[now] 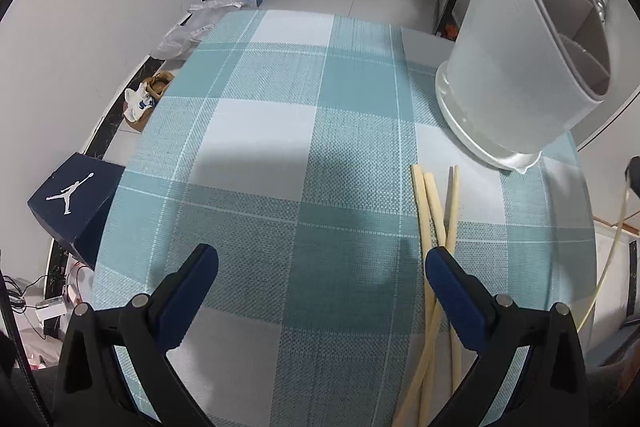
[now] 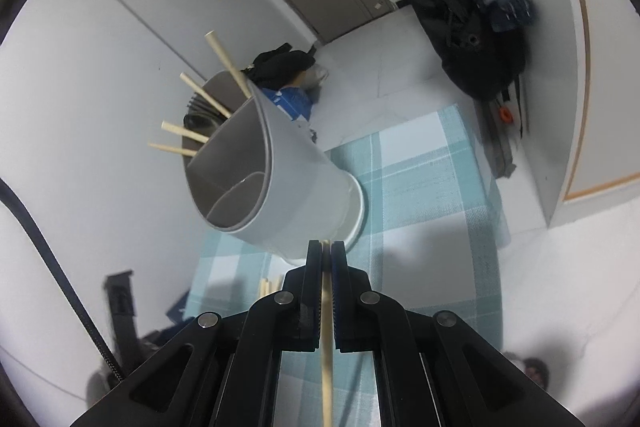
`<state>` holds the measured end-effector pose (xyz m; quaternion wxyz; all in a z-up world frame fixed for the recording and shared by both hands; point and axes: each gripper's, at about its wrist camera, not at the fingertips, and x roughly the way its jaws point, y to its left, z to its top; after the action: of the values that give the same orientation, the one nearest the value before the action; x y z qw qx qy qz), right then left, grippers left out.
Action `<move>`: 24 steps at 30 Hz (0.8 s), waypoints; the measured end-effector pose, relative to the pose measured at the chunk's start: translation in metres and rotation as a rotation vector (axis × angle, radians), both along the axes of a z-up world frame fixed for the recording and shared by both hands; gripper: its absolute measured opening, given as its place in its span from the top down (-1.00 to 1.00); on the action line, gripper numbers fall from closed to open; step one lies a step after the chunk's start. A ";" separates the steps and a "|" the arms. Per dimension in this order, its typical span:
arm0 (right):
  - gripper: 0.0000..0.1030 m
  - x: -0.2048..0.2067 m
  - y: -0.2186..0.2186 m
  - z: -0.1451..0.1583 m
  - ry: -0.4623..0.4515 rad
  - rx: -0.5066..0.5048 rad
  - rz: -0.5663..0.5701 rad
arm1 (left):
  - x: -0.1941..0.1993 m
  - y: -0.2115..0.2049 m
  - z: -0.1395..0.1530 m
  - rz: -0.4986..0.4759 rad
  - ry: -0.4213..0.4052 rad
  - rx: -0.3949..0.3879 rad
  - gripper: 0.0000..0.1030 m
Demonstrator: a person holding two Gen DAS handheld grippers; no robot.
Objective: Organize utensils
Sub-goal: 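Lower the left gripper and close it on another chopstick while the right gripper holds its chopstick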
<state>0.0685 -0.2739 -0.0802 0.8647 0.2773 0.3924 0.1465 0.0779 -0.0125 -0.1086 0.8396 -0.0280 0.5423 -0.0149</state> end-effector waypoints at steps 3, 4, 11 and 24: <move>0.93 0.001 0.000 0.001 -0.006 0.016 0.002 | 0.004 -0.004 -0.002 -0.017 0.011 0.025 -0.97; 0.93 0.001 -0.001 0.003 -0.010 0.018 0.004 | 0.004 -0.006 -0.003 -0.028 0.010 0.032 -0.97; 0.93 0.005 0.002 0.005 -0.043 -0.005 0.012 | 0.013 -0.016 -0.011 -0.106 0.073 0.054 -0.97; 0.93 0.002 0.006 0.011 -0.068 -0.041 0.030 | 0.041 -0.015 -0.008 -0.099 0.174 0.001 -0.63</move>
<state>0.0705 -0.2681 -0.0688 0.8807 0.2486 0.3697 0.1609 0.1190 -0.0276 -0.1164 0.7876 -0.0020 0.6138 -0.0538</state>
